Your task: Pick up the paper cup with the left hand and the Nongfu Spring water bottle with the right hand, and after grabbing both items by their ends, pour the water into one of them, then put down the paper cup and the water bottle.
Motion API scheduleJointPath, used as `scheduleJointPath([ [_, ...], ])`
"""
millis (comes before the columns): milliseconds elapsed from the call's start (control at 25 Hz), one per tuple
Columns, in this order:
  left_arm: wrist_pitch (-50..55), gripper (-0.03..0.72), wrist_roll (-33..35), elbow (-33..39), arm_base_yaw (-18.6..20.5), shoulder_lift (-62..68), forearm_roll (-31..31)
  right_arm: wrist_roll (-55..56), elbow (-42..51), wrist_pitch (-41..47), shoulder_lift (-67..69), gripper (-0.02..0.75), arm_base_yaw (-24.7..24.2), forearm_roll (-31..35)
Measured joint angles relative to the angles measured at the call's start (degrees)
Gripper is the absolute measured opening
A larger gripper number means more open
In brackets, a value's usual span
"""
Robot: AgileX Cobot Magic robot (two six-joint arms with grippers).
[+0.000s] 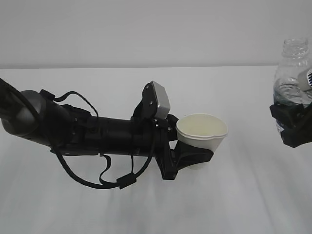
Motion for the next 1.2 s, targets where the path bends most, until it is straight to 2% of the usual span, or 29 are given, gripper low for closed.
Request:
scheduleJointPath([
  [280,0.0,0.429,0.0,0.0,0.0,0.0,0.0,0.0,-0.1,2.3,-0.4,0.414,0.0,-4.6],
  [520,-0.2,0.429,0.0,0.0,-0.3,0.0,0.0,-0.1,-3.8,7.7,-0.4,0.414,0.0,-9.9],
  [800,-3.7,0.429,0.0,0.0,-1.8,0.0,-1.5,-0.1,-5.8,10.0,-0.4,0.414,0.0,-13.2],
  [1200,-8.1,0.428,0.0,0.0,-1.8,0.9,-3.7,-0.1,-5.8,13.1,-0.4,0.414,0.0,-17.0],
])
